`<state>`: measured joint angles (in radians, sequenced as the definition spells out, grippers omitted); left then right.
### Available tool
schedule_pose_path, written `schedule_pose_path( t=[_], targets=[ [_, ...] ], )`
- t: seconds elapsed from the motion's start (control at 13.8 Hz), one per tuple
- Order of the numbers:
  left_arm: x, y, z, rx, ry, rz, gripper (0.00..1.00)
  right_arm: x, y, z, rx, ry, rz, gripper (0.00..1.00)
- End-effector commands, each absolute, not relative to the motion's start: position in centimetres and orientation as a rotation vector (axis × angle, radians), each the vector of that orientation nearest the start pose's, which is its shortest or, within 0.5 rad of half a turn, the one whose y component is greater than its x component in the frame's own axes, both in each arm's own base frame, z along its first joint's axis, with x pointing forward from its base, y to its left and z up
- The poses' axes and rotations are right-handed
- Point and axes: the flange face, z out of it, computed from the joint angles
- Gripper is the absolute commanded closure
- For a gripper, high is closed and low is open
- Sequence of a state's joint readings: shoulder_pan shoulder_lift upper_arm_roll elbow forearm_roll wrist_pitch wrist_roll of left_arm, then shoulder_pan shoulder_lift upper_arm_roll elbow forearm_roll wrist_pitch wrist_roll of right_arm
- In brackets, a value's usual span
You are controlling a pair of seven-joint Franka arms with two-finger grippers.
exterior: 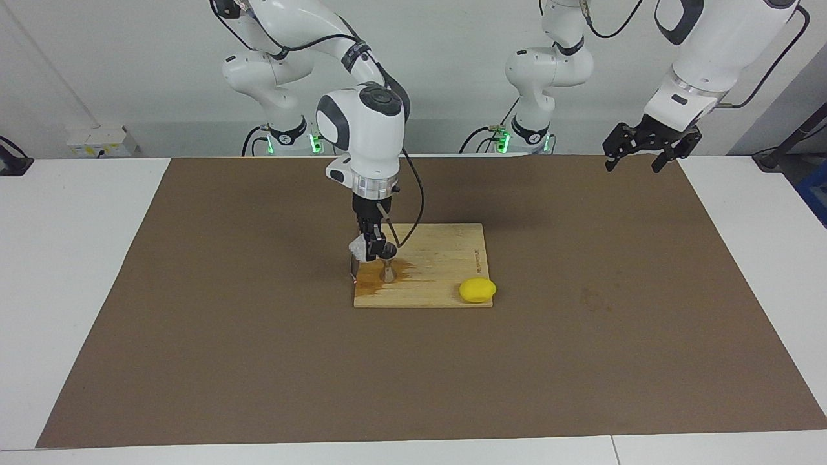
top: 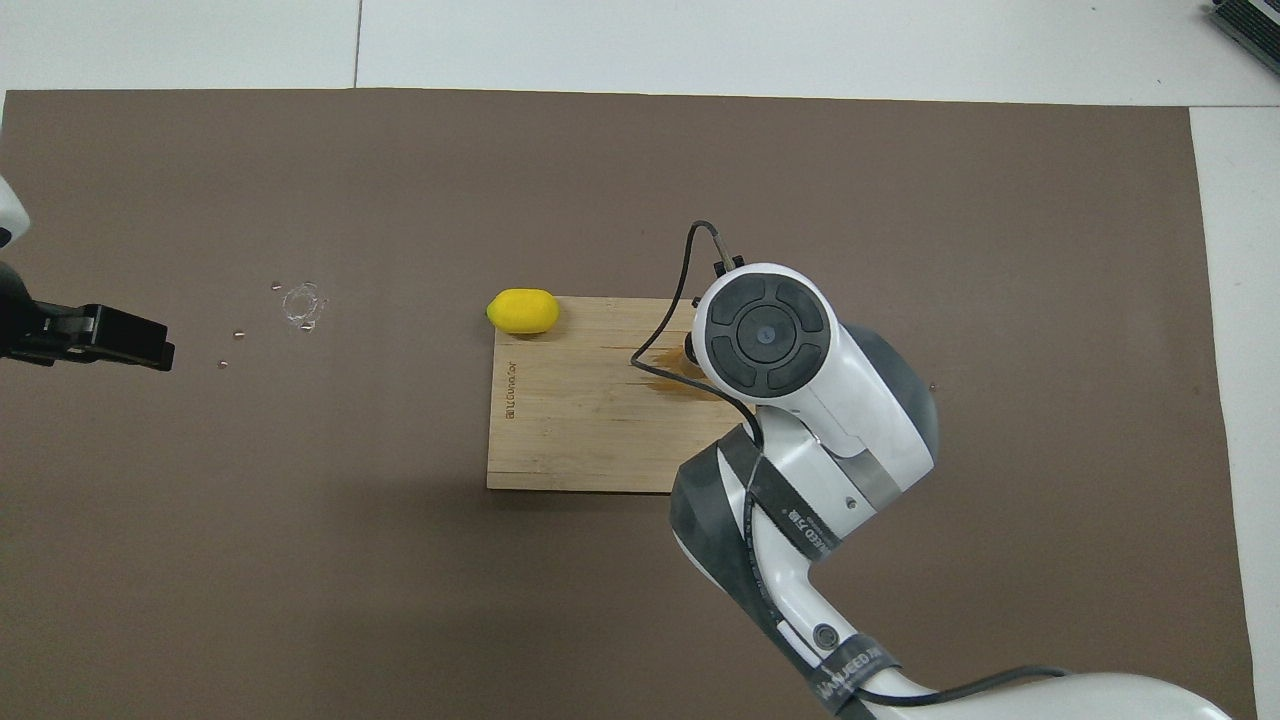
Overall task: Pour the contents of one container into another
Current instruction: 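Tilt the clear glass over the metal cup with the right gripper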
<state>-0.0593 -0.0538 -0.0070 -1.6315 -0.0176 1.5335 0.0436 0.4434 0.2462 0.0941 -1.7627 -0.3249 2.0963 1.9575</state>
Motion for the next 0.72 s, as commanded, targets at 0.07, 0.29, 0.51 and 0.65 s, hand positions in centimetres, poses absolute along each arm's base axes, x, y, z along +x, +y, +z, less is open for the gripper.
schedule_pose_path(
  t=[0.07, 0.29, 0.51, 0.65],
  targets=[
    [53.1, -3.15, 62.06, -3.158, 0.16, 0.049, 0.0, 55.32, 31.75, 43.73, -2.538, 1.817, -0.561, 1.0],
    [53.28, -3.1, 61.57, -3.156, 0.157, 0.032, 0.0, 55.12, 31.69, 43.69, -2.57, 1.787, -0.62, 1.0],
    [53.13, -3.01, 61.83, -3.155, 0.159, 0.022, 0.0, 55.46, 31.48, 44.08, -2.572, 1.808, -0.614, 1.0],
    [53.06, -3.42, 61.92, -3.155, 0.166, 0.02, 0.0, 55.35, 31.8, 44.33, -2.563, 1.813, -0.598, 1.0]
  ],
)
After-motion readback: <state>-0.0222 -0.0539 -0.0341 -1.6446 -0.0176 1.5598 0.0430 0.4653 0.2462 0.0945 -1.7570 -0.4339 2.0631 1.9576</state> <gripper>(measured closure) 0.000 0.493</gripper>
